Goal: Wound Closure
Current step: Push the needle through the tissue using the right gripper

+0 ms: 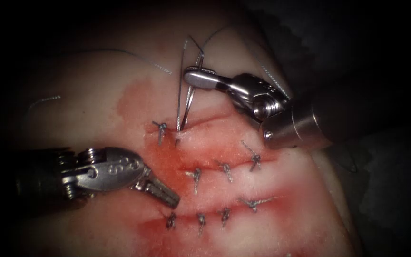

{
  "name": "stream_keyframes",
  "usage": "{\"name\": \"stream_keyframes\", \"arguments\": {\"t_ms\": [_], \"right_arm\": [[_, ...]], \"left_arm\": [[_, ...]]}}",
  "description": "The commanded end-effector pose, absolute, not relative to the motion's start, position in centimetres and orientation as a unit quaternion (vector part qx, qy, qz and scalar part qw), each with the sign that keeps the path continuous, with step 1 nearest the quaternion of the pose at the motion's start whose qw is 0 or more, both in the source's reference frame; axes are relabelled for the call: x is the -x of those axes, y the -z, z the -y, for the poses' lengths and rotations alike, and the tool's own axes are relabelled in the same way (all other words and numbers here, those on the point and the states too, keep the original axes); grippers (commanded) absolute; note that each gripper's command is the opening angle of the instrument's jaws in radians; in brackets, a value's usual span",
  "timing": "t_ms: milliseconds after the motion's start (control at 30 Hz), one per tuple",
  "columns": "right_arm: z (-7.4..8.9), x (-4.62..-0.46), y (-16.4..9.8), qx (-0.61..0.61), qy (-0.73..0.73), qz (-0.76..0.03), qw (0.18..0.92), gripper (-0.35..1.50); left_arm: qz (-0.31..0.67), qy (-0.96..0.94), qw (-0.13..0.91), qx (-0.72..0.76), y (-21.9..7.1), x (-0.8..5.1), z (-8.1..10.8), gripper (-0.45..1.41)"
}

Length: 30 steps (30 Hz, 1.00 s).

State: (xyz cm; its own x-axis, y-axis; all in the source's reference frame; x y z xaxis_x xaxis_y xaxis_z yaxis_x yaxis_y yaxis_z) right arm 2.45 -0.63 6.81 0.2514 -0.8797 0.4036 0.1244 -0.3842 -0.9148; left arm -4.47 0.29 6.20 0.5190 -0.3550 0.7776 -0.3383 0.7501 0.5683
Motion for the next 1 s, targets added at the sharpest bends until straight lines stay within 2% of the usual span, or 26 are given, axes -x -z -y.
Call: {"name": "stream_keyframes", "arguments": {"t_ms": [33,400,467,767,1000], "right_arm": [[0.67,-2.53,-6.83,0.637,0.532,-0.301,0.470,-0.35],[0.70,-2.52,-6.77,0.618,0.507,-0.335,0.499,-0.35],[0.71,-2.51,-6.76,0.613,0.501,-0.343,0.505,-0.35],[0.76,-2.53,-6.73,0.608,0.494,-0.351,0.512,-0.35],[0.79,-2.58,-6.71,0.607,0.492,-0.352,0.515,-0.35]], "left_arm": [[0.493,0.004,0.795,-0.353,-6.26,4.51,-0.36,0.11],[0.507,0.020,0.794,-0.335,-5.97,4.22,-0.68,0.32],[0.516,0.018,0.797,-0.314,-5.91,4.20,-0.76,0.46],[0.534,-0.005,0.807,-0.251,-5.91,4.25,-0.96,0.76],[0.535,-0.005,0.816,-0.219,-5.99,4.37,-0.98,0.69]]}}
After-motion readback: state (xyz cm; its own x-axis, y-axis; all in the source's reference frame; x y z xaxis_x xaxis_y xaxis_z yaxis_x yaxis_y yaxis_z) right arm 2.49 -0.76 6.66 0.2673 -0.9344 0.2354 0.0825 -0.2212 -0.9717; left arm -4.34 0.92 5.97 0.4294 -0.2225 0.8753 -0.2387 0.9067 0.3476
